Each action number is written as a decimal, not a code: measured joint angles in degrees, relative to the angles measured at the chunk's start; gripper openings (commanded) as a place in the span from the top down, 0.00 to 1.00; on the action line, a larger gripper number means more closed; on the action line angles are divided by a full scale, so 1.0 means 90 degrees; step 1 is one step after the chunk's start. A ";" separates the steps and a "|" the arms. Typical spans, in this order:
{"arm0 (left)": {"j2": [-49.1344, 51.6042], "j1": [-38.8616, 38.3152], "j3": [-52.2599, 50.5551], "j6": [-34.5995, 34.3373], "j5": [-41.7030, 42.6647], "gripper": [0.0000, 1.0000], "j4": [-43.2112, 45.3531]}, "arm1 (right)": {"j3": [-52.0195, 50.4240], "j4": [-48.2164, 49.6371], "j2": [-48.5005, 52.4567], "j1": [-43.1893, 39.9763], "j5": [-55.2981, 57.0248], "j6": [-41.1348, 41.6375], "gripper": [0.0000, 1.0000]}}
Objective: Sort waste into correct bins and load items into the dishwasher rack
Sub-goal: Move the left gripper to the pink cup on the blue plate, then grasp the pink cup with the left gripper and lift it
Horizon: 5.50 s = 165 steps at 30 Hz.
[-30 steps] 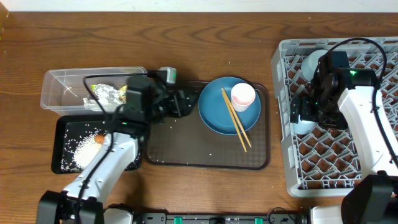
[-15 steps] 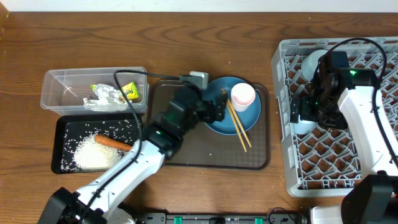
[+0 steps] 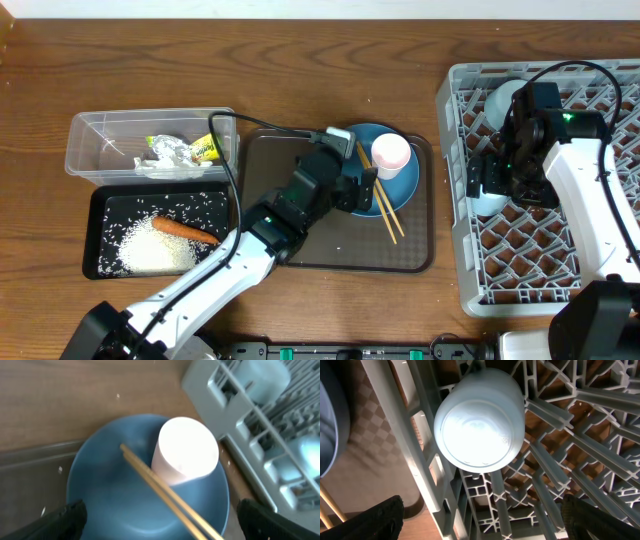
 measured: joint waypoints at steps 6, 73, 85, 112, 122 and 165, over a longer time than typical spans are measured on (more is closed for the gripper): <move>0.0044 0.0000 0.1236 0.0097 0.0143 0.02 -0.1481 | -0.0002 0.0000 0.0000 0.0000 0.0002 0.0000 0.01; 0.2339 0.0000 0.1627 0.0236 0.0284 0.85 -0.0780 | -0.0005 0.0000 0.0000 0.0000 0.0002 0.0000 0.01; 0.2339 0.0000 0.1627 0.0160 0.0287 0.84 -0.0716 | -0.0005 0.0000 0.0000 0.0000 0.0002 0.0000 0.01; 0.2339 0.0000 0.1627 -0.0321 0.0787 0.92 -0.0957 | -0.0005 0.0000 0.0000 0.0000 0.0002 0.0000 0.01; 0.2339 0.0002 0.1627 -0.0340 0.0784 0.94 -0.0967 | -0.0005 0.0000 0.0000 0.0000 0.0000 0.0000 0.01; 0.1644 0.3806 0.1610 0.2101 0.8221 0.94 -0.1013 | -0.0007 0.0151 0.0000 0.0000 0.0005 0.0000 0.01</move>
